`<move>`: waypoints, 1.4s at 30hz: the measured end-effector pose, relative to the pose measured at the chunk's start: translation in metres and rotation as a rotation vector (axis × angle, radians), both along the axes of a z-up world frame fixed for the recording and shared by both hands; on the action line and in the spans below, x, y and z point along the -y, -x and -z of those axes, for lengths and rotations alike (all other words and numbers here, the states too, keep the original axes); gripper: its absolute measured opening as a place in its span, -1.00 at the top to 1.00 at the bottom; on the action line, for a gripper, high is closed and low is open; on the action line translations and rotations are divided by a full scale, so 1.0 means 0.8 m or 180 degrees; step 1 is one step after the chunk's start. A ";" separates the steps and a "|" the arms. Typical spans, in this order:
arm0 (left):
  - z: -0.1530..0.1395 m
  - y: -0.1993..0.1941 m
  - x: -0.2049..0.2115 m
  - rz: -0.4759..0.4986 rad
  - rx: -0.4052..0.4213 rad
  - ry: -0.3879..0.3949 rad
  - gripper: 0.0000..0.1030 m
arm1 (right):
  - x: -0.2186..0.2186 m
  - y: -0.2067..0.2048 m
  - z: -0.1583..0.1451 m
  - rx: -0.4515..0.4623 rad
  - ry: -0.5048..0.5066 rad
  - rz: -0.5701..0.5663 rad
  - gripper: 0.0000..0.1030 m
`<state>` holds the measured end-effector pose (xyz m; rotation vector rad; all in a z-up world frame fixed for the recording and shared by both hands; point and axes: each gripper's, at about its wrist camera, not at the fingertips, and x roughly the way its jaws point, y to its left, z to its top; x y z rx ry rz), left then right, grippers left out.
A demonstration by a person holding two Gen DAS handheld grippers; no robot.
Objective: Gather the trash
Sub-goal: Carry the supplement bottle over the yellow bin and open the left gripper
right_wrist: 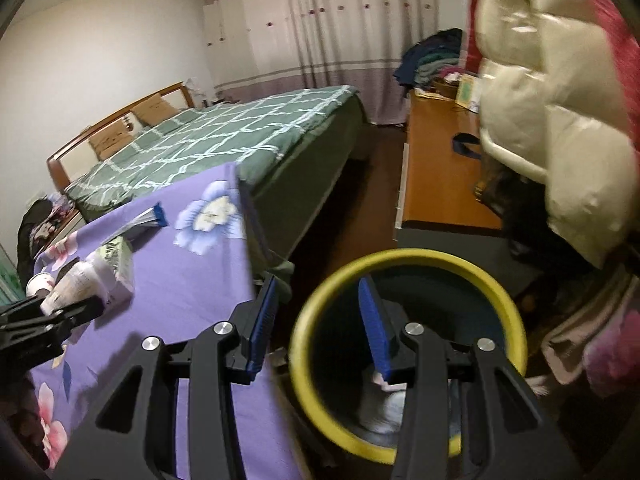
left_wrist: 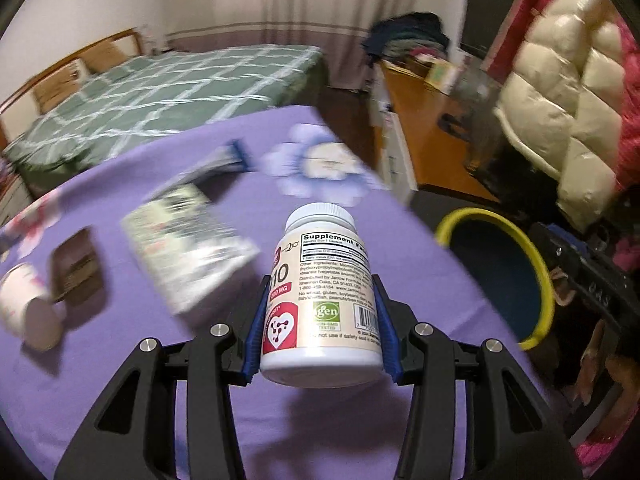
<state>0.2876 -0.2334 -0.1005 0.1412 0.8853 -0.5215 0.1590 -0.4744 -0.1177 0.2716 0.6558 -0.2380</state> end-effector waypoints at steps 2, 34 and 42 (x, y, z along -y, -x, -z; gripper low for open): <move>0.003 0.002 0.034 0.0159 -0.0044 0.0005 0.10 | 0.017 0.018 -0.002 0.0006 0.0008 0.0085 0.22; -0.042 0.023 -0.001 -0.0130 0.0467 0.0207 -0.81 | 0.041 0.051 -0.009 0.0113 -0.0129 0.0162 0.10; -0.050 0.010 -0.204 -0.1129 0.0778 0.0062 -0.83 | -0.043 -0.019 -0.017 0.0061 -0.0113 -0.0318 0.10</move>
